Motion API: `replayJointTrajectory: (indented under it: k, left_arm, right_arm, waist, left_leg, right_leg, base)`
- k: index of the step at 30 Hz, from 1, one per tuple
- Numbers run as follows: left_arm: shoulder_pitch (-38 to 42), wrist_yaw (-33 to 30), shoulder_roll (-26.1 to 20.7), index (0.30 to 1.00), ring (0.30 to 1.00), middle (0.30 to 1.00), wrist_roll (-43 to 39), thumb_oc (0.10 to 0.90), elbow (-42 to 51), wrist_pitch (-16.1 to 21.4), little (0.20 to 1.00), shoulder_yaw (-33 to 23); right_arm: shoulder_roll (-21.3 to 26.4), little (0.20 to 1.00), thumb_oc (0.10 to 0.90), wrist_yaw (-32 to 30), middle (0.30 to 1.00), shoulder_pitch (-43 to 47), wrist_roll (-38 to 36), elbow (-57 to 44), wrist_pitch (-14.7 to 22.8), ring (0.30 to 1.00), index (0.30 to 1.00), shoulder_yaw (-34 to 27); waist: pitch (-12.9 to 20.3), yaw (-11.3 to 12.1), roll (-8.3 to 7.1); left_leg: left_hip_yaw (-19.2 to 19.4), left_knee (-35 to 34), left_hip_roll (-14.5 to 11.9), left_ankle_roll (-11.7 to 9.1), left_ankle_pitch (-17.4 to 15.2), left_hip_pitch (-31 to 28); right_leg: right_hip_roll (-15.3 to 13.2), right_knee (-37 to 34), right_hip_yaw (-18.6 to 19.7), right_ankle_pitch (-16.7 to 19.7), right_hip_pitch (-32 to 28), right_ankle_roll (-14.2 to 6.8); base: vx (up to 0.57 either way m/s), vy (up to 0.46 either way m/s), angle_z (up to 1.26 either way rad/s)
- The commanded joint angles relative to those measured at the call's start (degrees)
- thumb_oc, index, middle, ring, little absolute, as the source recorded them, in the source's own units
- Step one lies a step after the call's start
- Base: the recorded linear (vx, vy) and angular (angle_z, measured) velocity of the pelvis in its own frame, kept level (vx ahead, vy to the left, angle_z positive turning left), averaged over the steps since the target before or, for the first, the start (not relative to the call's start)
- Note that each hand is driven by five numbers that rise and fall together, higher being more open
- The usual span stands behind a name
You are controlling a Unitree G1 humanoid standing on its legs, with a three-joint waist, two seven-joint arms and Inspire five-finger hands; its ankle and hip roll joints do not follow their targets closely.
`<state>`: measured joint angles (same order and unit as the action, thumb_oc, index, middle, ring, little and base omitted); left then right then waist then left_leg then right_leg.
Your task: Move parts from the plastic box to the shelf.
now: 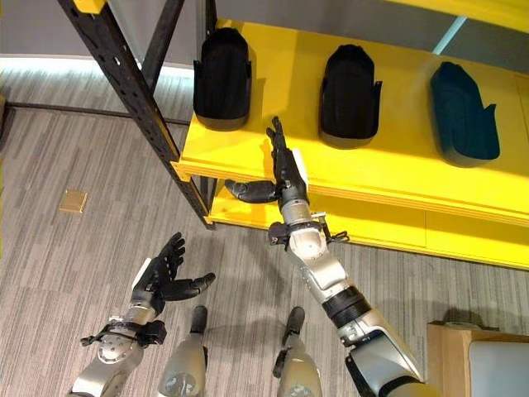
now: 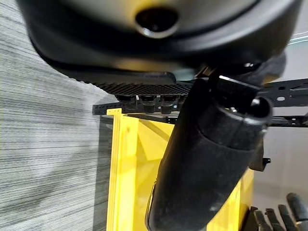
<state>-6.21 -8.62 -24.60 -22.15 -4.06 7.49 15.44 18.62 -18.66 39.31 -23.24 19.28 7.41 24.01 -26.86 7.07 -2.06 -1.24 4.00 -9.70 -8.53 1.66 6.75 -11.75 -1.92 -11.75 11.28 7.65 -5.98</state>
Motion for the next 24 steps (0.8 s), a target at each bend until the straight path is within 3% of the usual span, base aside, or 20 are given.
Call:
replayJointTrajectory:
  k: [1,13,24]
  left_arm:
    - [-1.7,-1.4,-4.0,1.0,1.0,1.0,0.0,0.9,9.5,5.1,1.0,-1.3]
    - [-1.7,-3.1,-4.7,1.0,1.0,1.0,-0.3,0.9,10.0,5.6,1.0,-1.9]
    - [-0.8,-3.9,-5.1,1.0,1.0,1.0,-1.0,0.9,9.6,6.3,1.0,-1.3]
  right_arm:
    - [0.8,1.0,0.9,-1.7,1.0,8.5,0.1,-3.3,6.6,1.0,1.0,-1.9]
    - [2.2,1.0,0.9,-4.3,1.0,17.3,2.1,3.2,5.6,1.0,1.0,-2.0]
    - [1.7,1.0,0.9,-3.9,1.0,25.2,-1.9,11.8,5.7,1.0,1.0,-0.8]
  waist:
    - [2.8,0.7,-1.96]
    - [0.7,1.9,-1.54]
    - [-1.1,2.8,-1.24]
  left_leg:
    - [-0.6,3.6,0.9,2.4,-1.1,3.1]
    - [-1.3,4.0,1.1,2.3,-0.6,5.9]
    - [-1.9,4.2,1.5,2.4,-0.1,8.7]
  right_leg:
    - [-7.0,8.7,3.1,-6.8,-2.2,-4.2]
    - [-7.6,9.3,2.7,-6.5,0.1,-4.1]
    - [-8.0,9.5,2.6,-5.9,2.2,-4.1]
  base:
    - [-0.01,0.001,0.03]
    - [-0.01,-0.002,0.03]
    - [-0.01,0.003,0.05]
